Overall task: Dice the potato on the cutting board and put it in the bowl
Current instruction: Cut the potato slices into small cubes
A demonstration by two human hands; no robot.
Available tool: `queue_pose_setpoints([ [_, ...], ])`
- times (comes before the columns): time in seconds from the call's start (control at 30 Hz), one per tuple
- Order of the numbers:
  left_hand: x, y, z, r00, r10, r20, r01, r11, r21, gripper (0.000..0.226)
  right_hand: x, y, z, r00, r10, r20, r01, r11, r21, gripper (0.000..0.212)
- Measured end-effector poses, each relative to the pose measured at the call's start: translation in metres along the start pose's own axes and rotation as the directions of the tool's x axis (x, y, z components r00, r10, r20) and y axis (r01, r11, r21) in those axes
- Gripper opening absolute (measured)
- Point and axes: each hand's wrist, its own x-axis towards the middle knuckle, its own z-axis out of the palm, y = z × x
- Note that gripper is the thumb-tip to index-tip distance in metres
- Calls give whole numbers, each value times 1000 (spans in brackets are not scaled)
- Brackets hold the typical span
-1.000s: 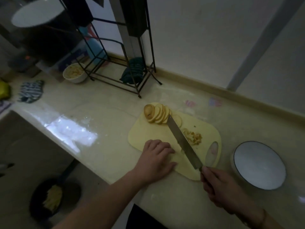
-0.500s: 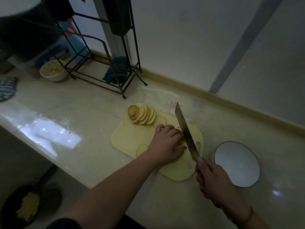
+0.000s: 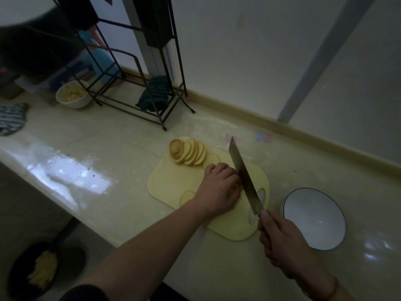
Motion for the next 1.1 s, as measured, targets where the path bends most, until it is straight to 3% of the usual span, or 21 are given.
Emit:
queue_pose_setpoints([
  [0.23,8,-10,-13,992,46,119,-45,999,-13,22,-11,-6,0,997,67,35,-70,992,102,41],
  [0.43,4,-15,-23,984,161,79,-154,984,-85,18,-14,-5,-1,999,38,7,-39,986,163,42],
  [0.57,-22,-38,-39,977,208,38,-204,974,-100,16,-14,-4,3,997,24,77,-35,990,136,43],
  [0.67,-47,-59,-51,971,229,67,-225,972,-63,19,-13,0,13,985,2,174,-8,999,36,49],
  [0.8,-72,-73,-58,973,195,124,-193,981,-25,28,-4,14,31,981,-121,153,158,952,-264,54],
  [0.93,-80,-77,-58,975,188,122,-188,982,-11,32,5,20,42,985,-144,98,168,931,-324,51],
  [1.1,-84,-79,-62,952,289,106,-291,957,7,33,14,23,50,984,-150,98,175,922,-344,56],
])
